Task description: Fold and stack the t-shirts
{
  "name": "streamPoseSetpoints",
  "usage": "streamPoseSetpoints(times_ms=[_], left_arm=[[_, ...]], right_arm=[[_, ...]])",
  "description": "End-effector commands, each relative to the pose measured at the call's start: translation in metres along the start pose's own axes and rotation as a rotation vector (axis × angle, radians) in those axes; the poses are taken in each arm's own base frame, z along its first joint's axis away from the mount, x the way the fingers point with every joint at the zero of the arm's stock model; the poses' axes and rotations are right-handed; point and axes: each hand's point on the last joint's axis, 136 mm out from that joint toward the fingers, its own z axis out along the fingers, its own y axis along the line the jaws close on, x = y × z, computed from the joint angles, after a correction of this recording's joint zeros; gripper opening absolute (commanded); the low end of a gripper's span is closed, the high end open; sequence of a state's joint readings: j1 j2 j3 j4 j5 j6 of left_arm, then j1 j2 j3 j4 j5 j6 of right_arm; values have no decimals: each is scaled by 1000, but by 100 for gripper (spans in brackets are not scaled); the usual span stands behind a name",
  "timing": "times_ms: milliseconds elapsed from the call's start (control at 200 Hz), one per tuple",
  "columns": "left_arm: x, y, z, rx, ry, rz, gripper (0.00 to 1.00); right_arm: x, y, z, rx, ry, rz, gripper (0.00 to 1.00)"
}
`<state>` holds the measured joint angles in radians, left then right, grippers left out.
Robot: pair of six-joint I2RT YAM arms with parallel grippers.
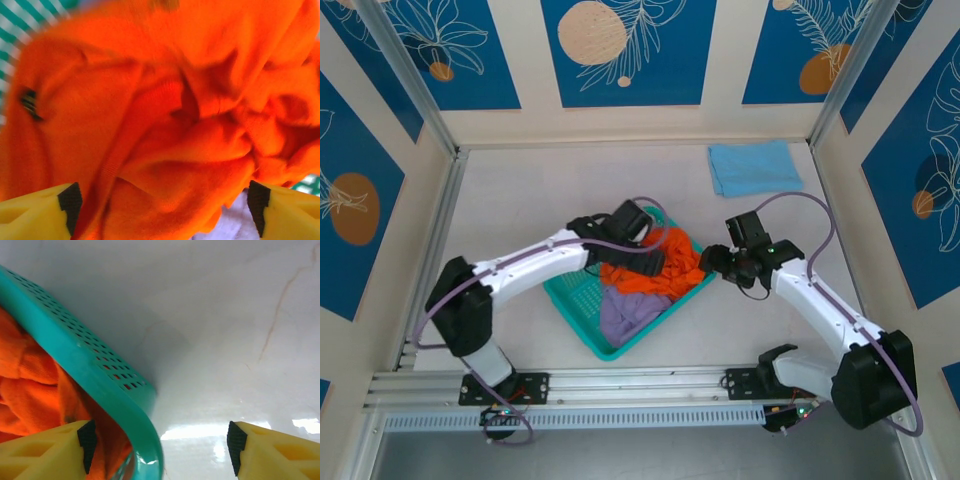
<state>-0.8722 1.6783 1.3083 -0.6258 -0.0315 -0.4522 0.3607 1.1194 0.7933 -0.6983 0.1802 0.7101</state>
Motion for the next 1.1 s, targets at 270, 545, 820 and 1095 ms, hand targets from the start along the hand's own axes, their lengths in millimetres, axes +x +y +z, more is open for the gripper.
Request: streamPoseSetpoints(times_ms=[270,545,820,1095], left_arm=[[11,-2,35,-38,134,0,35],[-34,-4,-29,-51,-87,-19,0],[-93,5,-171,-64,-476,-55,0],[-114,41,-322,-91,-895,-208,0]], right_arm=[[14,-6,-23,-58,-26,15,74],[27,2,-31,-169,20,35,74],[66,23,-22,-223,181,-6,69],[85,71,8,-187,266,-123,45]])
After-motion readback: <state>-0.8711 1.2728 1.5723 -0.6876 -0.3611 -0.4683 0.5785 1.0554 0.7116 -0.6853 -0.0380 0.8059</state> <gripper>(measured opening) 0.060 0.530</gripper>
